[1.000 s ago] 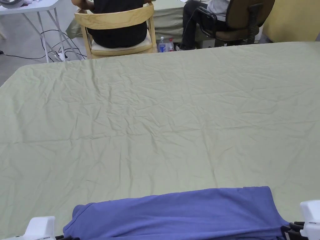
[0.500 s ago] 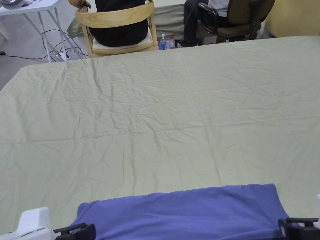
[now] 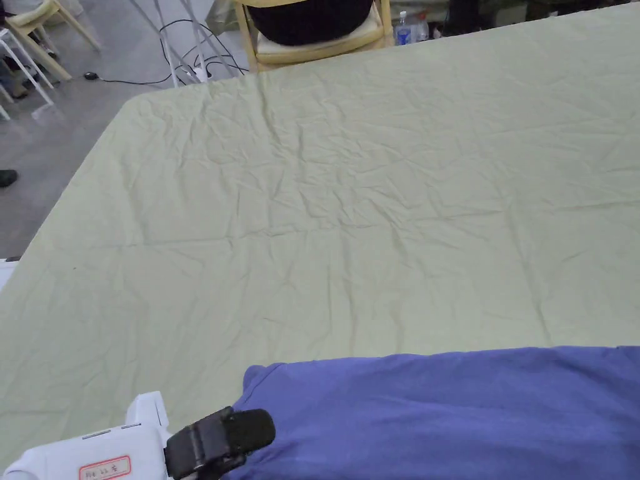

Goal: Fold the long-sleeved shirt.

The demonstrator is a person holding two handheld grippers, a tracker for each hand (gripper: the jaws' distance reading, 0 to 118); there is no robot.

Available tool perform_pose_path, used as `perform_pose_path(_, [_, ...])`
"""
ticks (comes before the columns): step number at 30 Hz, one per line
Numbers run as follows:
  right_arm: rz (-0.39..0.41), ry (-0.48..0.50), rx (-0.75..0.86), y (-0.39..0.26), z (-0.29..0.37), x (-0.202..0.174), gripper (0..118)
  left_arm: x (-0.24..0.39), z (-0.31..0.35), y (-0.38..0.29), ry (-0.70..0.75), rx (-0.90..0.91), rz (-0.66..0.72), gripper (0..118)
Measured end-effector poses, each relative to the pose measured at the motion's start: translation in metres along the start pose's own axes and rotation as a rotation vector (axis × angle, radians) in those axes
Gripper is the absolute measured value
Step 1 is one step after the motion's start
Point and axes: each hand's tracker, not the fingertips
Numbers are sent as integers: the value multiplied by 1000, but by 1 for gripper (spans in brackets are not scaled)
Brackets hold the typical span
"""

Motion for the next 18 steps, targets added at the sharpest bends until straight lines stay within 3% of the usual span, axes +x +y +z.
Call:
perform_pose_path(1, [3, 33, -18, -2, -4, 1, 2, -13, 5, 2, 34, 24, 0, 118])
perform_pose_path(7, [3, 186, -57, -11, -23, 12, 2, -66, -35, 32, 35, 42, 72, 115])
perform_pose_path(12, [-10, 236, -70, -10, -39, 19, 2, -32, -73, 38, -84, -27, -95, 118])
perform_pose_path(16, [-46, 227, -65, -5, -52, 25, 2, -5, -108, 38, -67, -133, -159, 118])
perform_pose_path(17, [-60, 215, -61, -4, -56, 27, 2, 3, -111, 39, -56, -157, -186, 113])
perform_pose_path(18, [-68, 204, -58, -2, -59, 27, 2, 7, -112, 39, -50, -170, -194, 86])
